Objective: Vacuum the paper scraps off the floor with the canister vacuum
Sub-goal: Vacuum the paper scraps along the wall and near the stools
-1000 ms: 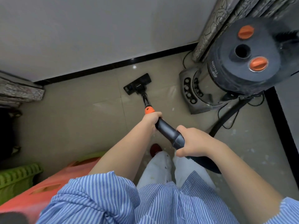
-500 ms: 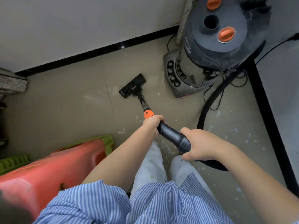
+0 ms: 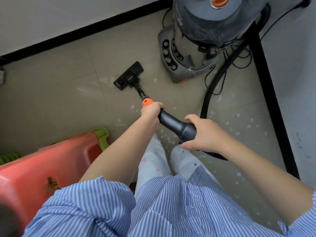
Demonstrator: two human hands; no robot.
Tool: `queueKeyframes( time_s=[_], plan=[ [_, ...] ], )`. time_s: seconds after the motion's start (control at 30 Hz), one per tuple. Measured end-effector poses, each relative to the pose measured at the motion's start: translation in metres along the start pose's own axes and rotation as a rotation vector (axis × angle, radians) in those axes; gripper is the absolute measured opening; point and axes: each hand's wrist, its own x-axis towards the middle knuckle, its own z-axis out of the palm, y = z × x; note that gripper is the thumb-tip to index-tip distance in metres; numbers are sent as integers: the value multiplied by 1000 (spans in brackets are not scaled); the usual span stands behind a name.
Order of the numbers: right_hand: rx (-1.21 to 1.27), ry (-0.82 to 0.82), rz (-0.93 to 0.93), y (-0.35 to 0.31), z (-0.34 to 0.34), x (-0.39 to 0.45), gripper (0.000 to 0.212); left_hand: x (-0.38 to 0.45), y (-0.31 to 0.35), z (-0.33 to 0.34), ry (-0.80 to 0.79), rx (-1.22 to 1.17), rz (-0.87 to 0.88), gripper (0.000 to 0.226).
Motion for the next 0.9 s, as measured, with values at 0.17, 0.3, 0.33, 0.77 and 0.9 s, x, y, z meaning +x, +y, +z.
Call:
queueKeyframes(
  time_s=[0.17, 0.3, 0.33, 0.77, 0.9],
  plan=[
    [-152, 303, 35, -12, 7, 7, 49, 5, 19, -2, 43, -36, 3, 37],
    [-108, 287, 18, -24, 12, 35, 47, 20, 37, -16, 56, 2, 8, 21],
    [-91, 285, 15, -30, 14, 44, 48, 27, 44, -21, 60, 12, 16, 24],
    [-27, 339, -63, -141, -3, 163, 43, 103, 175, -96, 81, 95, 72, 29],
    [73, 285, -96, -178, 2, 190, 42, 126, 209, -117, 155, 204, 123, 30]
  ],
)
